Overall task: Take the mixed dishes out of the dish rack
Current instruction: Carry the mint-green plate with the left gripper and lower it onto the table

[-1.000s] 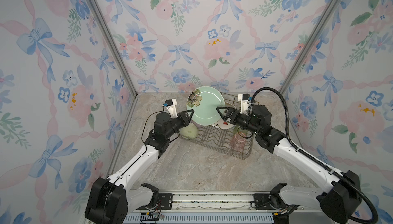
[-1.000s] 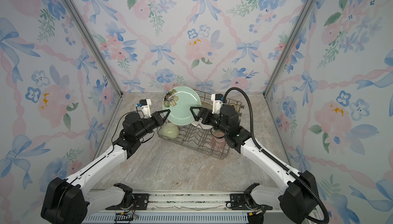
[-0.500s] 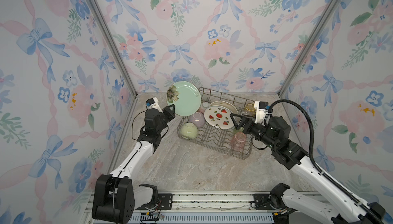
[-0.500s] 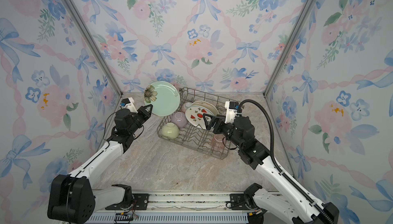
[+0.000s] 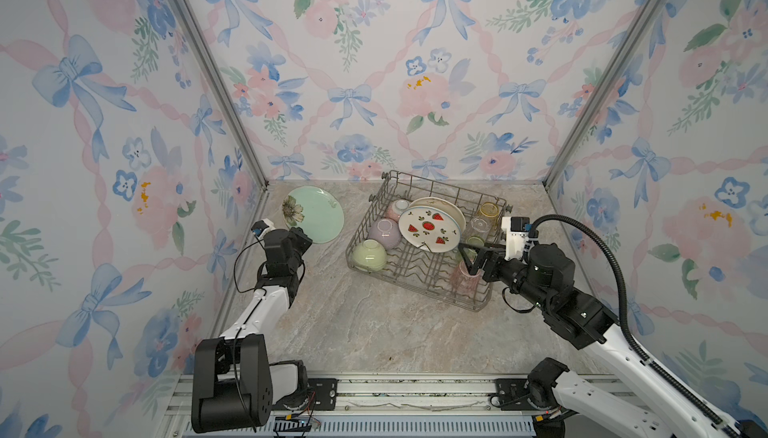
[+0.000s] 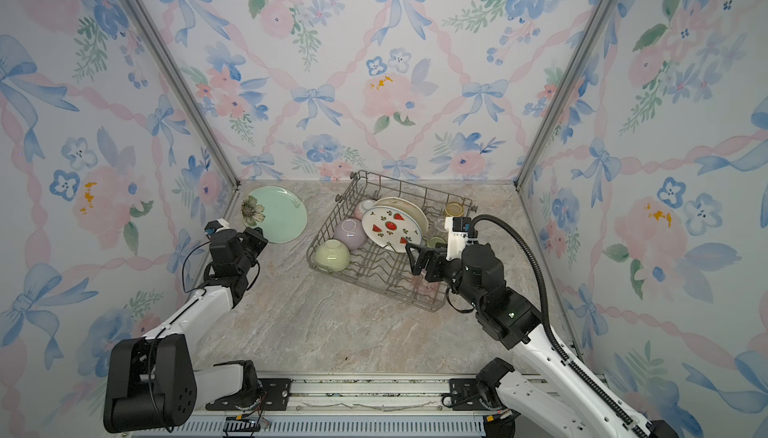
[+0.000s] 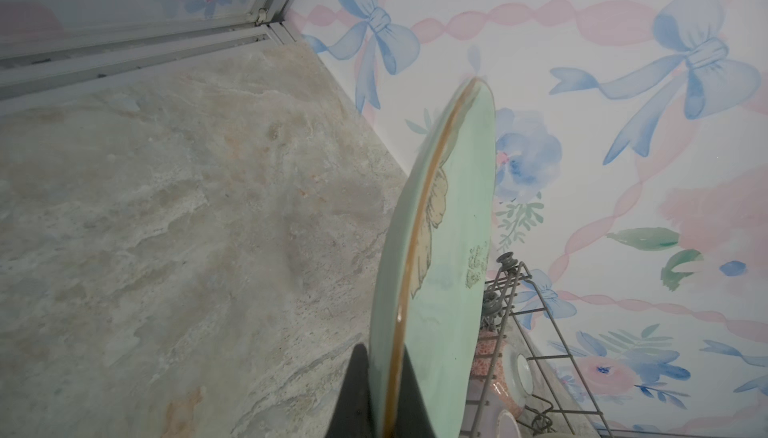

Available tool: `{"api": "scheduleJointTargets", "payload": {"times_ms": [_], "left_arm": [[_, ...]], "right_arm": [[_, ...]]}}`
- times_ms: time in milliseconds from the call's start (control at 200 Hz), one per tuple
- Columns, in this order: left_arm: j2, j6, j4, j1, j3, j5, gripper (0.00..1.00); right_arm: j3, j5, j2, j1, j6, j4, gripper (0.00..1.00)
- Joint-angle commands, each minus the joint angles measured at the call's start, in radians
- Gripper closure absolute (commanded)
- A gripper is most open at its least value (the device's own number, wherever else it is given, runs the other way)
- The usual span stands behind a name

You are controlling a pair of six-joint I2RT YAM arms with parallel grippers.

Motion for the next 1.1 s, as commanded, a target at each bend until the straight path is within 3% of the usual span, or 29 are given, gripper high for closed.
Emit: {"api": "scheduleJointTargets", "payload": {"times_ms": [0, 980, 1030, 1095], "left_arm": [[-0.066, -0.002, 0.119, 0.018, -0.013, 0.003, 1.0], [-0.047, -0.076, 0.103, 0.046, -0.256, 0.0, 1.0], [-0.047, -0.076, 0.1, 0.049, -0.263, 0.001, 0.89], [-0.054, -0.076, 0.096, 0.053, -0.276, -0.004, 0.89]], "right_arm": [[-0.011, 0.035, 0.016, 0.013, -0.025, -0.055, 0.03], [-0.038, 0.094, 0.052, 0.016, -0.007, -0.104, 0.03], [-0.034, 0.095, 0.058, 0.016, -0.005, -0.105, 0.03], [-0.029, 0.097, 0.066, 0.016, -0.004, -0.112, 0.03]]}}
